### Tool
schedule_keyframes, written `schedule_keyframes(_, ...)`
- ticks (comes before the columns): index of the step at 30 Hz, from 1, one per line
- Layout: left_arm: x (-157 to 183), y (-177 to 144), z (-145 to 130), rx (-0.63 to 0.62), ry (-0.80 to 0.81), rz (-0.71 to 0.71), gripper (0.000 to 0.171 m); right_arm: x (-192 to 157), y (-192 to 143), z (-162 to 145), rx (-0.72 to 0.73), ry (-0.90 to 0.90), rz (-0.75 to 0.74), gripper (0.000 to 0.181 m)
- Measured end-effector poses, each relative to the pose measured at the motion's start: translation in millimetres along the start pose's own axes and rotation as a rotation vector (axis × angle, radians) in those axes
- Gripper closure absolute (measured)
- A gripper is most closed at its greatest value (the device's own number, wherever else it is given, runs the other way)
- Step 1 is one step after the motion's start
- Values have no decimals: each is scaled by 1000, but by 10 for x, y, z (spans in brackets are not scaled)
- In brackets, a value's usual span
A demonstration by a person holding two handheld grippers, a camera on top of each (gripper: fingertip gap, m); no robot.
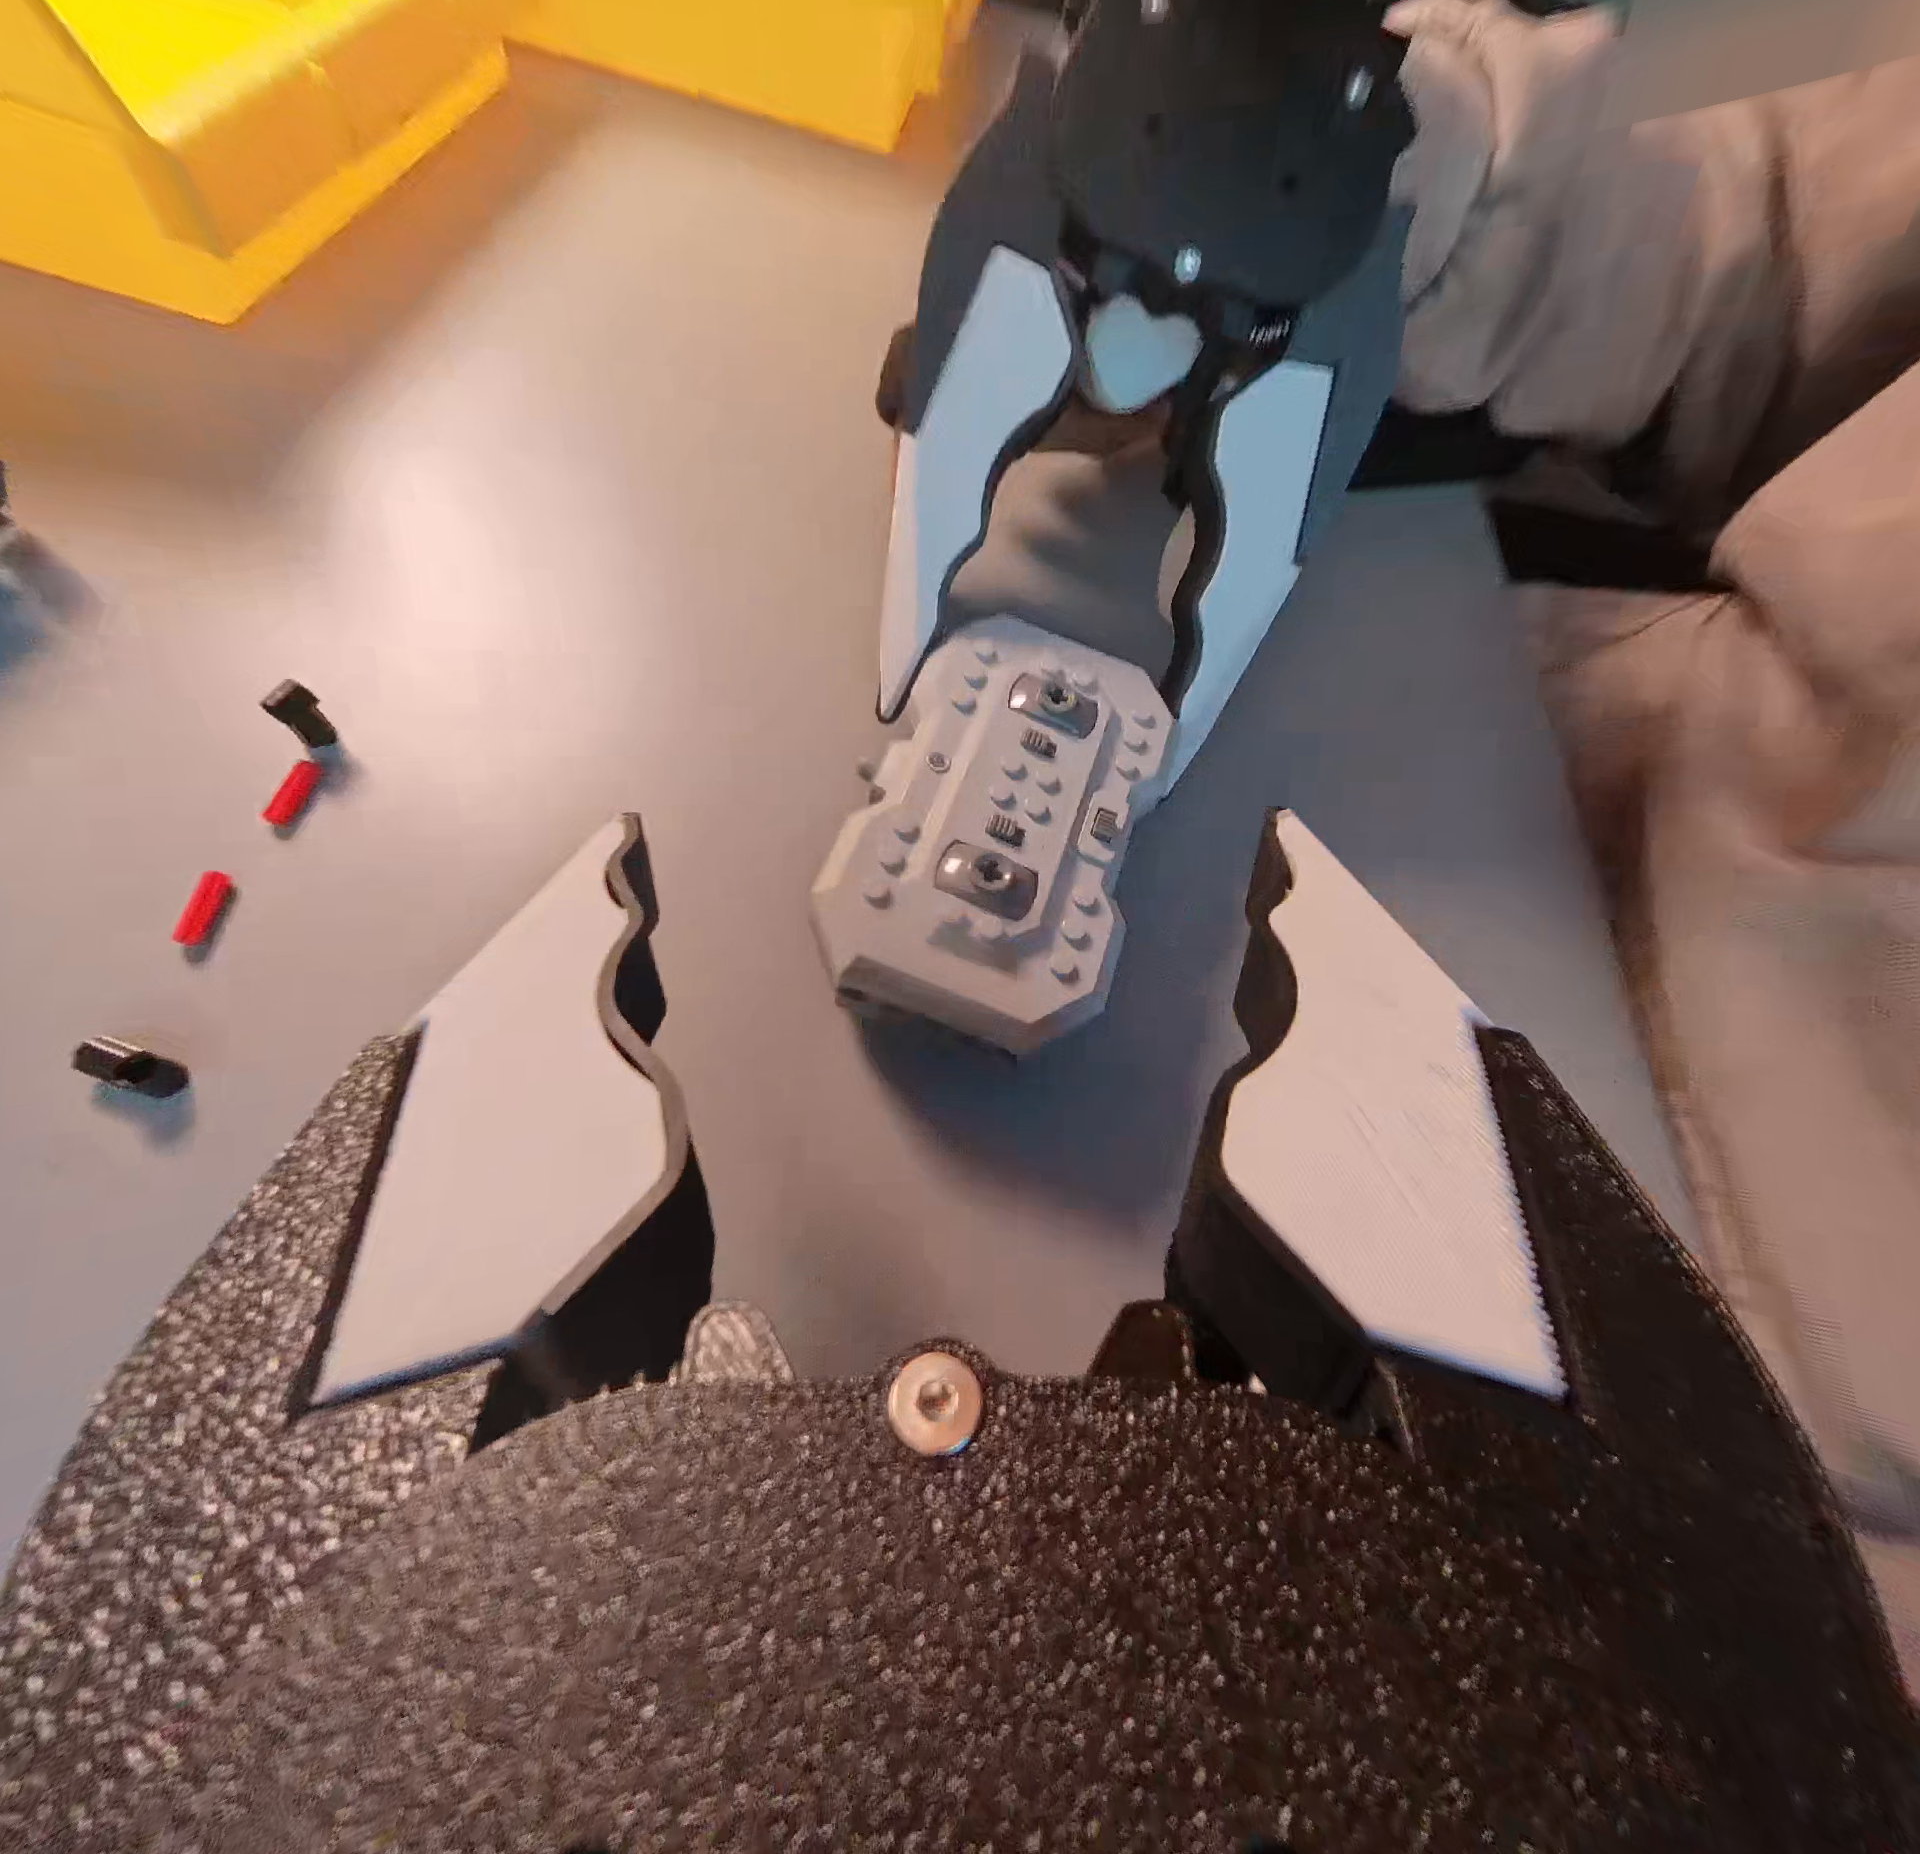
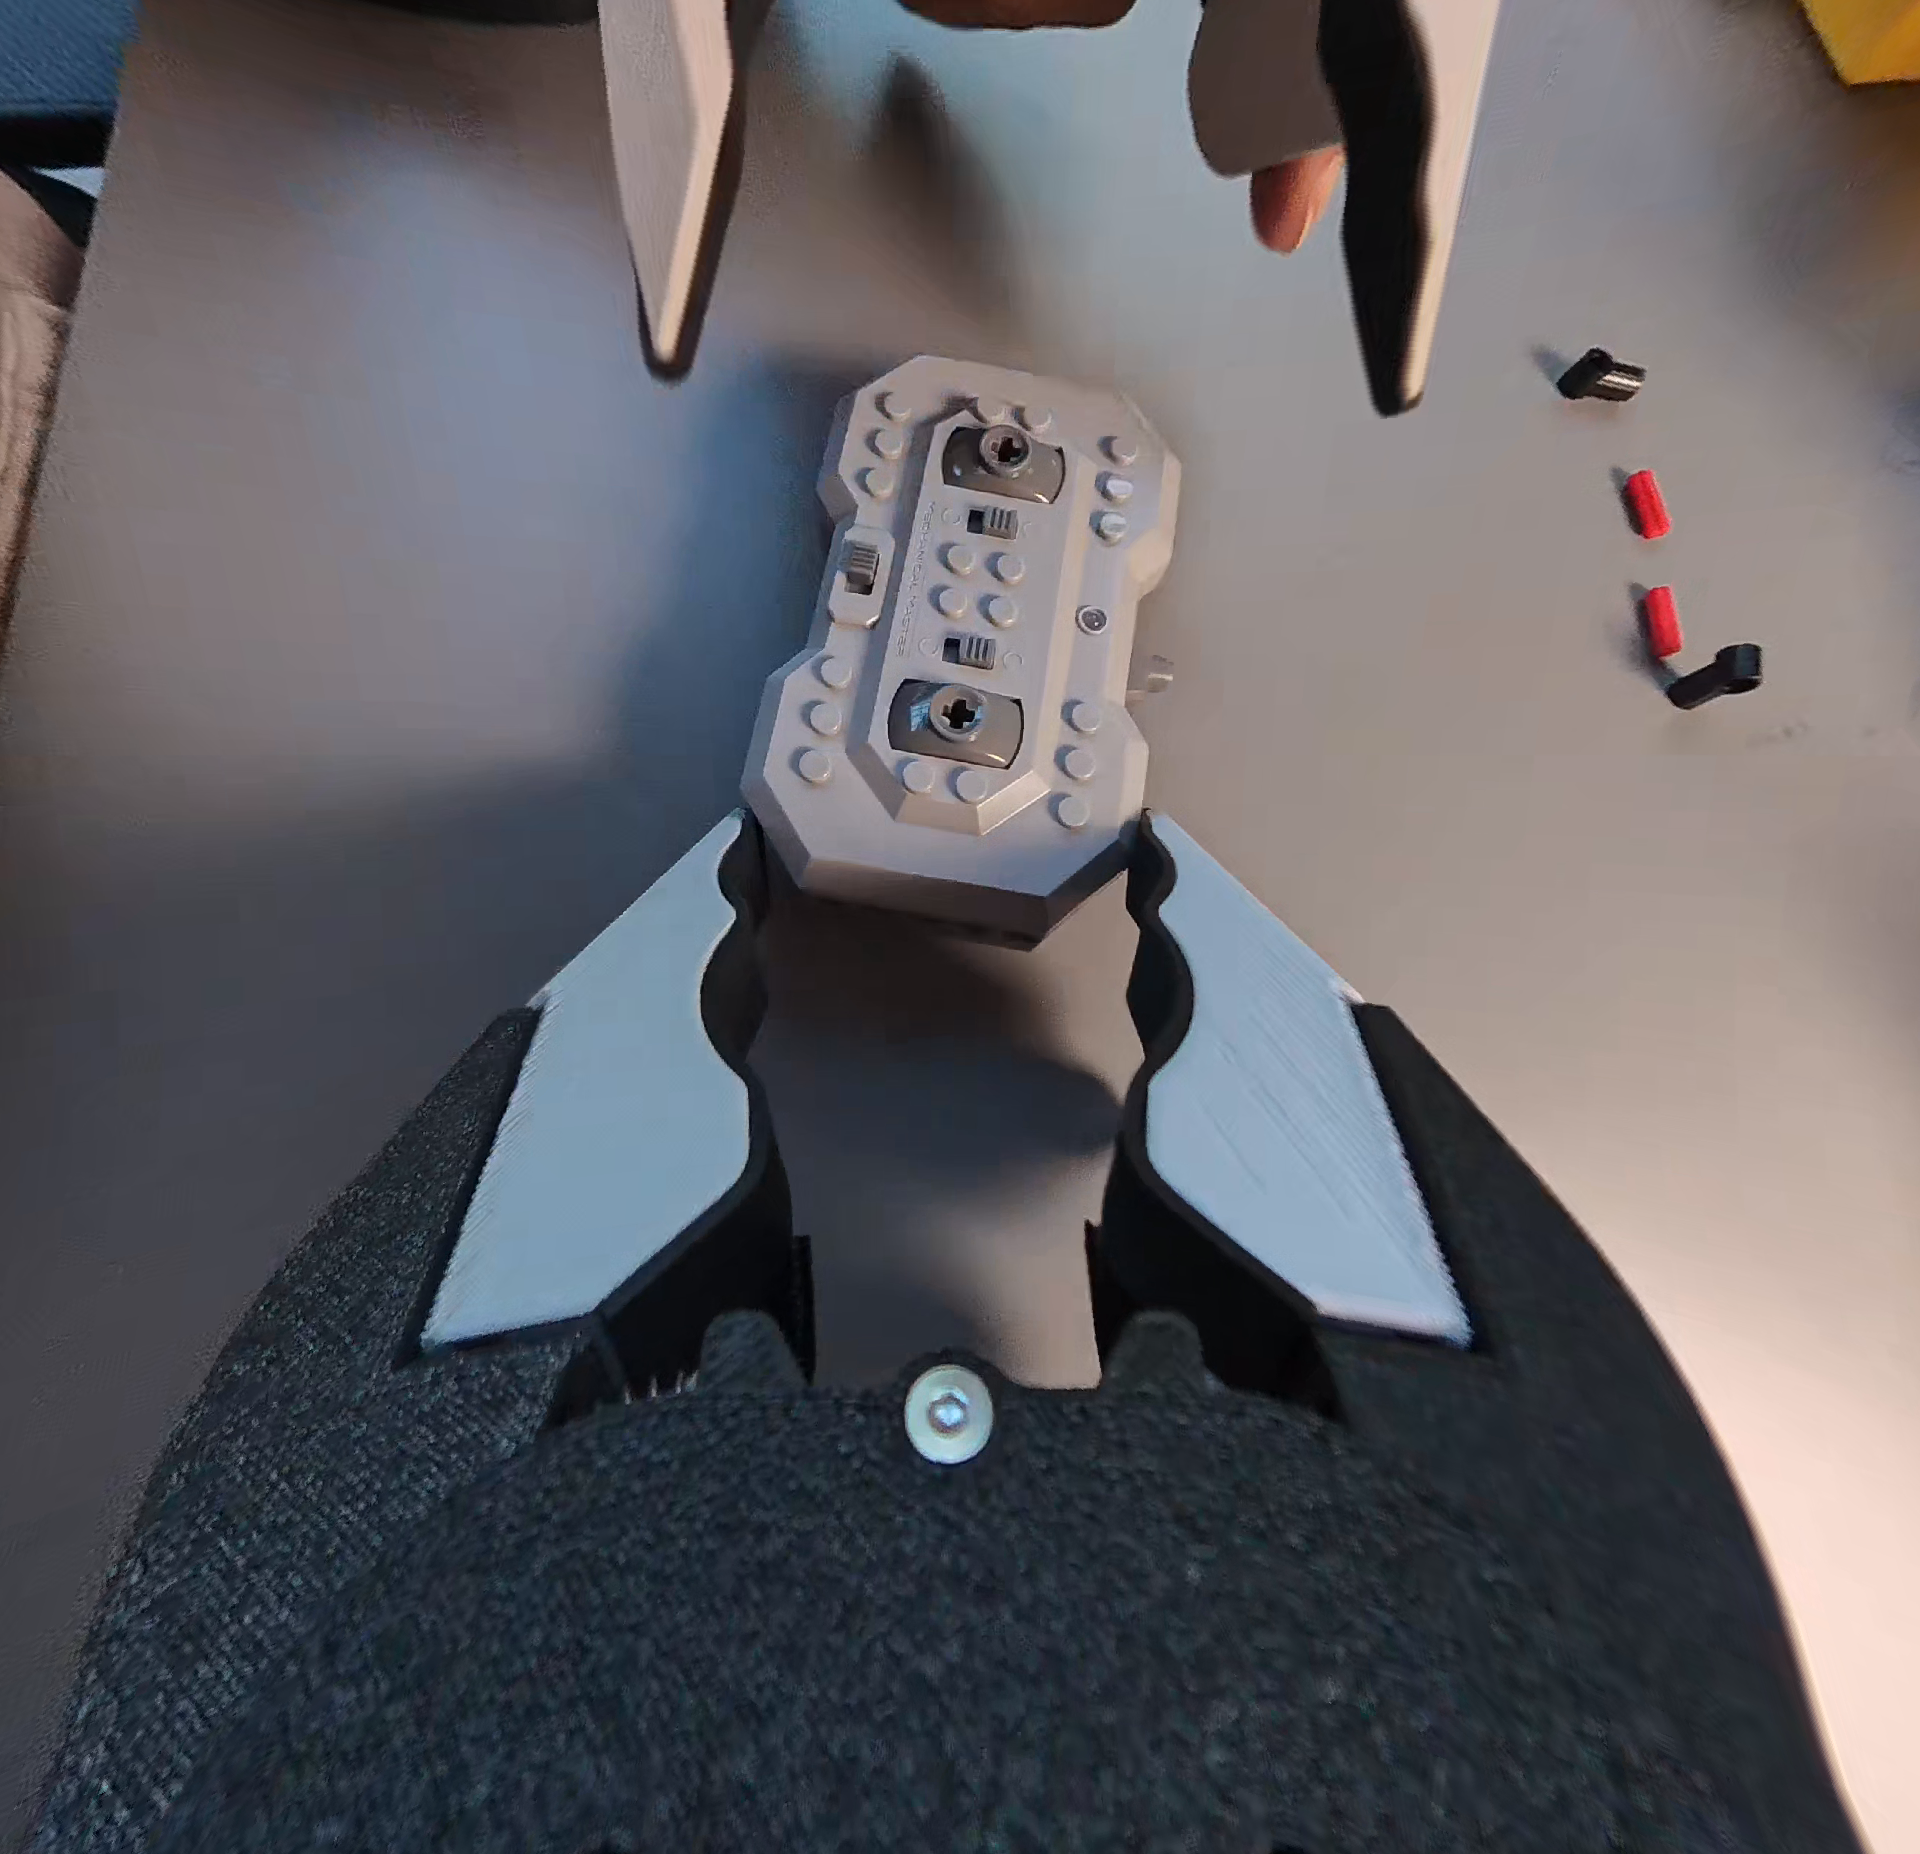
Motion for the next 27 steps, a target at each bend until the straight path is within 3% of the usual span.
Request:
schedule_keyframes(3, 84, 222, -6, -117, 102, 31, 58, 16, -34, 35, 64, -68, -48, 112)
schedule_keyframes(6, 112, 422, -51, -222, 187, 67, 72, -24, -93, 84, 154, -106, -53, 112)
schedule_keyframes(8, 105, 448, -61, -289, 284, 121, 87, -67, -121, 100, 198, -131, -51, 112)
schedule_keyframes(12, 122, 353, 15, -348, 401, 271, 90, -38, -114, 122, 240, -152, -130, 113)
schedule_keyframes(14, 154, 234, 77, -337, 468, 386, 92, -18, -175, 194, 324, -65, -105, 110)
schedule_keyframes(17, 221, 33, 169, -305, 575, 574, 92, -5, -290, 328, 444, 138, 41, 90)
schedule_keyframes(20, 296, -91, 255, -263, 703, 747, 92, -33, -307, 467, 547, 330, 213, 91)
schedule_keyframes(22, 346, -84, 310, -241, 785, 818, 92, -39, -220, 523, 564, 395, 241, 104)
schedule_keyframes(24, 373, -16, 355, -242, 844, 848, 93, -98, -188, 571, 602, 379, 277, 136)
schedule_keyframes(27, 361, 27, 389, -217, 886, 867, 95, -76, -233, 579, 636, 385, 293, 138)
Point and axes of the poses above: each gripper's, where its closed fingertips meet, y out along the fingers, z out of its top, x = y × z across the jaws, the point moved 7 cm from there along -y, back along the fingers, and after that the axes turned 13 degrees about y, right-handed, at the moved point
